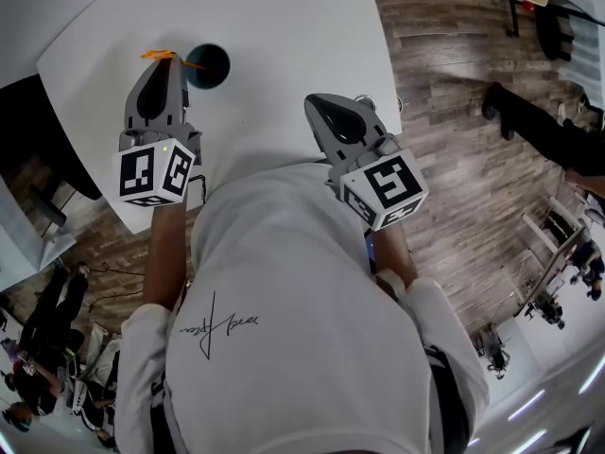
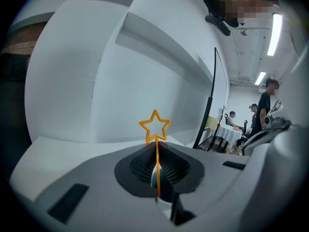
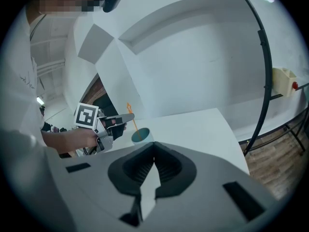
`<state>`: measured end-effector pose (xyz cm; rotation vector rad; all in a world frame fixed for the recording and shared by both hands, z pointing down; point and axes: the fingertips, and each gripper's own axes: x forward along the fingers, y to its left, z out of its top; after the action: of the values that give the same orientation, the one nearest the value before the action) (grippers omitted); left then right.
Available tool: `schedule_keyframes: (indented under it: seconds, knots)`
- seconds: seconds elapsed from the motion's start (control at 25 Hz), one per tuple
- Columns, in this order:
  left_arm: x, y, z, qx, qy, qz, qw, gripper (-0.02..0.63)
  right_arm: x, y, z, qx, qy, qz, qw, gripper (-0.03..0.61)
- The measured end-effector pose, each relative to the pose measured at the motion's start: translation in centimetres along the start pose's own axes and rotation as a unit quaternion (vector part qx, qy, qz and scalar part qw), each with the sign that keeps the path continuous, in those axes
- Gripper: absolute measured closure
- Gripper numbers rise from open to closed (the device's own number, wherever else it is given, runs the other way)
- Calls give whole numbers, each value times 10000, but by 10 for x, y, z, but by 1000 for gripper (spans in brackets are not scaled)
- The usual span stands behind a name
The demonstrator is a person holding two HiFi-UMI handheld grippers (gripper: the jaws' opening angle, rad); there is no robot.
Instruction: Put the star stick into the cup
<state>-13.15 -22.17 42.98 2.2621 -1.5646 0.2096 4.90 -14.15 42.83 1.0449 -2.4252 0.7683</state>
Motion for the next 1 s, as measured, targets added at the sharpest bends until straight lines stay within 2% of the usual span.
schedule_keyframes:
  seconds: [0.44,1.0]
  knots:
    - [0,-5,-2,87,34,4,10000,594,-3,2,2,-35,-53,20,10000,569]
    - [-6,-5,-14,-144,157,-79,9997,592,-9,9,4,-92,-171,-8,9998,569]
